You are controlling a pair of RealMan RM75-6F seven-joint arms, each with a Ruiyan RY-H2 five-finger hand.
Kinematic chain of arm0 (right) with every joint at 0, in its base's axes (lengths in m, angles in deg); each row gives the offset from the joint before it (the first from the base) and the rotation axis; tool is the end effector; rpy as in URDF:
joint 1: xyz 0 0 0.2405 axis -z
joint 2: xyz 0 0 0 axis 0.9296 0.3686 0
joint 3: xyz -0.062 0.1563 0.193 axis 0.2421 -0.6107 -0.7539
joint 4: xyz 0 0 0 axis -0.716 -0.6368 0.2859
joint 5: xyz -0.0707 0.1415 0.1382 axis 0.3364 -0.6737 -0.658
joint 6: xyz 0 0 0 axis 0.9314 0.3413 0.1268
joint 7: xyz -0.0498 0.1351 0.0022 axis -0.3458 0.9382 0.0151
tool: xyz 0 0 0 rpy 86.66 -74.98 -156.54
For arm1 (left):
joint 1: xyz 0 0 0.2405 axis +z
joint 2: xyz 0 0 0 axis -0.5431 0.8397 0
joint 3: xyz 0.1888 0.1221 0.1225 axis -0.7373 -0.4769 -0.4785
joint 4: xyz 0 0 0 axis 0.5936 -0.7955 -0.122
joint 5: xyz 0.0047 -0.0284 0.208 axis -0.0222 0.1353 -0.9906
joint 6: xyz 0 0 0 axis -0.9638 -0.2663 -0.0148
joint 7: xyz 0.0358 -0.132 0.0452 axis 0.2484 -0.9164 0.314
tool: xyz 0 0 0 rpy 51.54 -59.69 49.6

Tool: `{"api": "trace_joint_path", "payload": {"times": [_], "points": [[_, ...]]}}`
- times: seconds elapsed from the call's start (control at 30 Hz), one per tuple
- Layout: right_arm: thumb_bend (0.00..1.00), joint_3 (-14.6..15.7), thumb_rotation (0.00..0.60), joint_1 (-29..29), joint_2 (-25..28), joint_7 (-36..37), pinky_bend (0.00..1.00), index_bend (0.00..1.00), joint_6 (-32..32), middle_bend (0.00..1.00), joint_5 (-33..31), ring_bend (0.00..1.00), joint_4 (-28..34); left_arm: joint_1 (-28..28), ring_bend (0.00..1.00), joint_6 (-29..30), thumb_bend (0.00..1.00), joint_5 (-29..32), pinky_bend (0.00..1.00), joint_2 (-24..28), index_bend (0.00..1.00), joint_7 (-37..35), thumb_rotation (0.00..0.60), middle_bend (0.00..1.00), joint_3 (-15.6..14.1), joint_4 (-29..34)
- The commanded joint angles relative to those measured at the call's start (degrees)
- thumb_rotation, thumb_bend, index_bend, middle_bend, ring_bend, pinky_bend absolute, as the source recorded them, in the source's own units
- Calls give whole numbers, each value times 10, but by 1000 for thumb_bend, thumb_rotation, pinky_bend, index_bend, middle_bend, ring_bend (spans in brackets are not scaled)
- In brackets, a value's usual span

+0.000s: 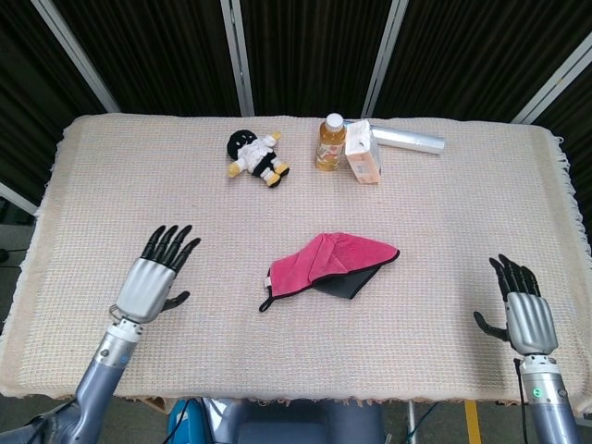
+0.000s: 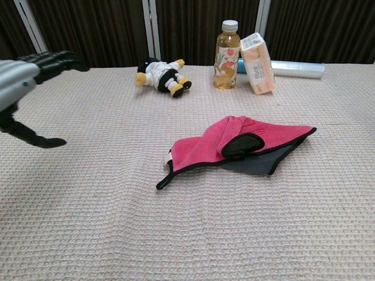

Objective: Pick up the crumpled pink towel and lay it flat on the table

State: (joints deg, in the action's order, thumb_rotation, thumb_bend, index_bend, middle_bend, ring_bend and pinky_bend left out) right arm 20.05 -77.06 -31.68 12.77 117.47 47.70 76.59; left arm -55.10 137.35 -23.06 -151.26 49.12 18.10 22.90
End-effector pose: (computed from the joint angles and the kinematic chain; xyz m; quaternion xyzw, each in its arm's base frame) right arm -0.3263 -0.2131 0.1152 0.5629 -0.4582 0.3964 0.5622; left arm -0.1744 0.2655 0.0184 -0.7008 -0.2555 -0.4588 0.4828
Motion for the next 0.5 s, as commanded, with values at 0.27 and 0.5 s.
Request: {"api": "trace_joint_path", "payload": {"times": [0.27,0.5], "points": [[275,-7,600,-4,5,26,0,0,-16,0,-14,0,-9,-81,0,-70,111,55,0,-141,91,85,600,11,29,-92],[275,-14,600,-7,8,45,0,0,-28,0,-27,0,-18,-120,0,-95,114,70,0,-213,88,112,600,10,32,-170]]}}
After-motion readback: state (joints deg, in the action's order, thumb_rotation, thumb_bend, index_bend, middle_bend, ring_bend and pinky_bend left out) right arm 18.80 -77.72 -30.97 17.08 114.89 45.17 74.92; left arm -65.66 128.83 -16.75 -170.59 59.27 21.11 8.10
